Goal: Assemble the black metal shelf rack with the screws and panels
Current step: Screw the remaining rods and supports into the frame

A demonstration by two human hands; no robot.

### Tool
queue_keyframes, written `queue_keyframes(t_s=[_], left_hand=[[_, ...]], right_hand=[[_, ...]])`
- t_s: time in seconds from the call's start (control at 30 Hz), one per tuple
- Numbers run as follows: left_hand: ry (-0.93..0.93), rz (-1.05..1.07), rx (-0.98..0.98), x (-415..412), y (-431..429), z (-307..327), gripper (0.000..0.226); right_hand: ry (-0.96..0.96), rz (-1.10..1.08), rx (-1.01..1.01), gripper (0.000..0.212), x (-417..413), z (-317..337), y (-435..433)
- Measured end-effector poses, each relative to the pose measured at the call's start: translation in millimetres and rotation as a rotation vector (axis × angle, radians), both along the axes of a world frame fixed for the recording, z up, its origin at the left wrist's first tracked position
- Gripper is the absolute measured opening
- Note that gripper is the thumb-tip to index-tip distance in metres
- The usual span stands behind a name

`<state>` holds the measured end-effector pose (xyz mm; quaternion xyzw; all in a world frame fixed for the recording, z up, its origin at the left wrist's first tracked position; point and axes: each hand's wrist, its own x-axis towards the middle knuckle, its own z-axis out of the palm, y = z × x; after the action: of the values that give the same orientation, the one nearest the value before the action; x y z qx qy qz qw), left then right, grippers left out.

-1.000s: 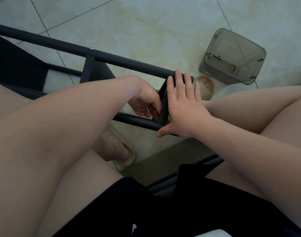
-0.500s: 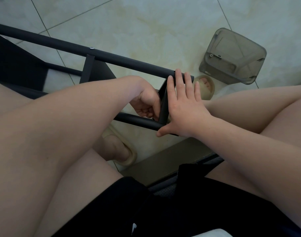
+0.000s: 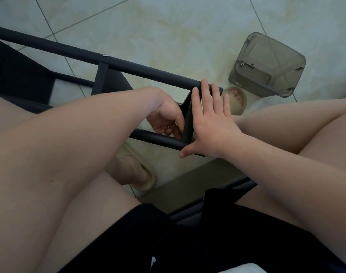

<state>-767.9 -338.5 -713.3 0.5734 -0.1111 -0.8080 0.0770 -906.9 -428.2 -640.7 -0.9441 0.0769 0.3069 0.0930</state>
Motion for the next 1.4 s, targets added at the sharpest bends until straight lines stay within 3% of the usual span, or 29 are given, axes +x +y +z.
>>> queue_keyframes(t_s=[0.87,0.97,1.07,1.23,1.4], left_hand=[[-0.054,-0.006,-0.045,3.2,1.1,8.1,0.016],[-0.155,0.055,-0.053,8.9,5.9,13.0,0.018],[-0.379,0.087,-0.103,17.9,10.4,19.7,0.02],[-0.871,-0.125,-0.186,53.2,27.6,44.9,0.034],[-0.952,-0.018,-0.19,73.5,60.0,71.5,0.045]], right_hand=[[-0.019,0.0,0.008,0.161,0.3,-6.1,-3.0],[-0.026,0.014,0.009,0.161,8.3,-8.2,-7.6],[-0.025,0.047,0.013,0.161,25.4,-10.0,-15.3],[-0.047,0.116,0.006,0.161,75.1,-7.1,-32.4],[-0.082,0.147,0.028,0.145,125.9,-0.6,-49.1]])
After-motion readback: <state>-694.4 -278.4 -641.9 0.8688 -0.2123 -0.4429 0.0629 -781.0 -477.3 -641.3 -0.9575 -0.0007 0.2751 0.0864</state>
